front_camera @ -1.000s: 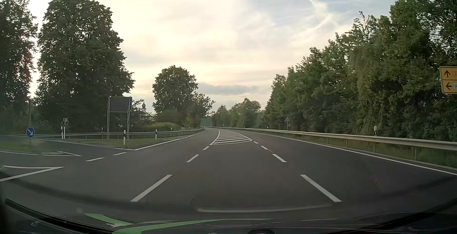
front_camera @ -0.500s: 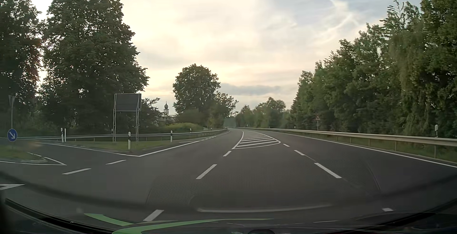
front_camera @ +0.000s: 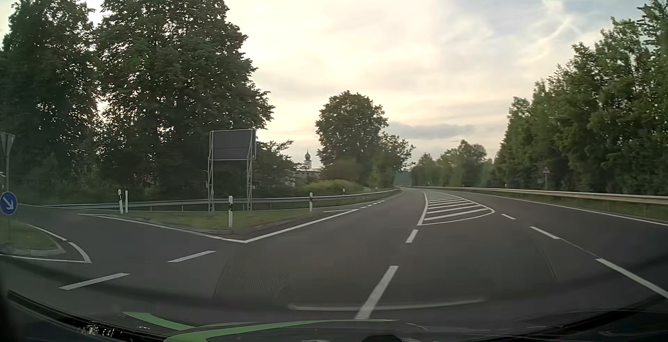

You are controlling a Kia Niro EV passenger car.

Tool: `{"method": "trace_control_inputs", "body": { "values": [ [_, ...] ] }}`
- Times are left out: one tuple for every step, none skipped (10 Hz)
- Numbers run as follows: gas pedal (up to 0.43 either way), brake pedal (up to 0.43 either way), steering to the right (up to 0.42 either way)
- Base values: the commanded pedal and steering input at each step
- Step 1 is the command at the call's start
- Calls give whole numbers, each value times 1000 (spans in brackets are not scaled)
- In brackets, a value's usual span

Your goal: Follow the waypoints while adhering to traffic rules and regulations

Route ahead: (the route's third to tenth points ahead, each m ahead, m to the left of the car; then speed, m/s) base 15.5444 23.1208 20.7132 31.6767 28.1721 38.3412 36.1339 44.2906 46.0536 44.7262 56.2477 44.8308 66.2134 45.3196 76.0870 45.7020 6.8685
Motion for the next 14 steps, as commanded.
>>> {"method": "trace_control_inputs", "body": {
  "values": [
    [110,0,-273],
    [110,0,-283],
    [110,0,-290],
    [110,0,-293],
    [110,0,-294],
    [110,0,-294],
    [110,0,-294],
    [110,0,-294],
    [110,0,-294],
    [130,0,-293],
    [138,0,-292],
    [150,0,-290],
    [150,0,-288],
    [157,0,-288]
  ]
}}
